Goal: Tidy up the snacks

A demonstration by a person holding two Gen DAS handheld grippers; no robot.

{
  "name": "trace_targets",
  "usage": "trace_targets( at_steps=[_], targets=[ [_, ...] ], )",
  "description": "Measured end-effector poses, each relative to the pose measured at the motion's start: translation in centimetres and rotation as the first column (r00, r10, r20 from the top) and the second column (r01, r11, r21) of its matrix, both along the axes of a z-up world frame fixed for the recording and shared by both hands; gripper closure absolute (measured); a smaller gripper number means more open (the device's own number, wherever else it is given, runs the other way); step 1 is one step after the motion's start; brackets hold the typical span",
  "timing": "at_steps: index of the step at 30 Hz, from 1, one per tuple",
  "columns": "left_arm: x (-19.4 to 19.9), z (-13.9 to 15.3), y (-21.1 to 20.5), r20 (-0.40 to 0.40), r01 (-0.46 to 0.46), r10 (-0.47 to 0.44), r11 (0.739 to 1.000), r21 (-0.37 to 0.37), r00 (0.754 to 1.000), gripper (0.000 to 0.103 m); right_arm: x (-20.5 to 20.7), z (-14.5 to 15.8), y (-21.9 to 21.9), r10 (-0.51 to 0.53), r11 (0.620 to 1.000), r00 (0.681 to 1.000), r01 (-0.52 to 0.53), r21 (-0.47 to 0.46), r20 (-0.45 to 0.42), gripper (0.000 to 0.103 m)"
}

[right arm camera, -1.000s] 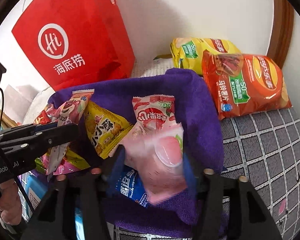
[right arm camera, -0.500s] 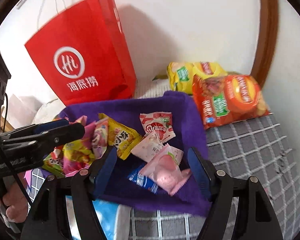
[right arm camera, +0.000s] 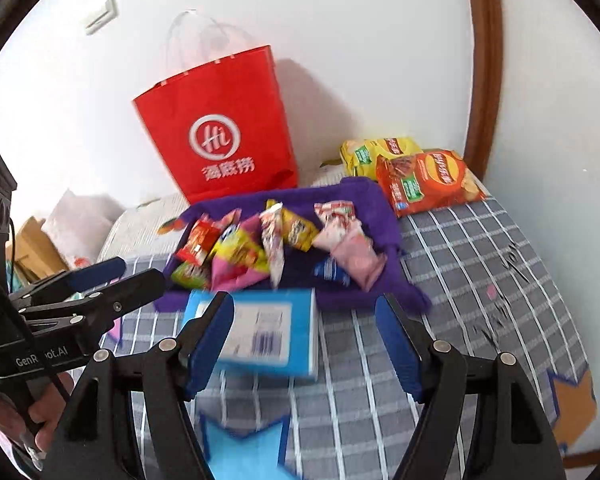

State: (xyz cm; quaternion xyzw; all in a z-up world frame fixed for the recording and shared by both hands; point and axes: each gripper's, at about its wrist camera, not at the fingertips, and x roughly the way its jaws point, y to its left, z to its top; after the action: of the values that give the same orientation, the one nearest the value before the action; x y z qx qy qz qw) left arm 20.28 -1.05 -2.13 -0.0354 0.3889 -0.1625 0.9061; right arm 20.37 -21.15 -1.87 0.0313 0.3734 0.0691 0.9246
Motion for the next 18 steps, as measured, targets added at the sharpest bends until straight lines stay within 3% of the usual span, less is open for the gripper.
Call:
trace_targets(
  at_steps=[2,7,9,13,18],
  targets=[
    [-2.5,0.3,0.4,0.019,-0.031,0.031,0.999,0.026,0.999,0.013,-2.4,0.3,0.4,0.008,1.000,1.000,-0.008,-0.011,0.002,0.014],
    [-7.6,0.5,1.0,0.043,-0.069,0.067,0.997,0.037,0.997,0.009,-8.2,0.6,0.2,-0.006,1.000,1.000,0.006,-0.024,0.022,0.010],
    [-9.3,0.6,0.9,0.053,-0.083,0.081,0.996,0.041,0.995,0.009,-10.1,0.5,-0.3,-0.024,0.999,0.999,0.025,-0.028,0.032,0.000],
    [-12.5,1.0,0.5,0.094,-0.102,0.097,0.993,0.053,0.991,0.009,-13.3,0.6,-0.8,-0.071,0.994,0.995,0.077,-0.081,0.072,0.000],
    [-15.3,1.0,0.1,0.120,-0.107,0.102,0.994,0.036,0.988,0.009,-16.7,0.8,-1.4,-0.070,0.994,0.993,0.078,-0.073,0.096,0.000]
  ],
)
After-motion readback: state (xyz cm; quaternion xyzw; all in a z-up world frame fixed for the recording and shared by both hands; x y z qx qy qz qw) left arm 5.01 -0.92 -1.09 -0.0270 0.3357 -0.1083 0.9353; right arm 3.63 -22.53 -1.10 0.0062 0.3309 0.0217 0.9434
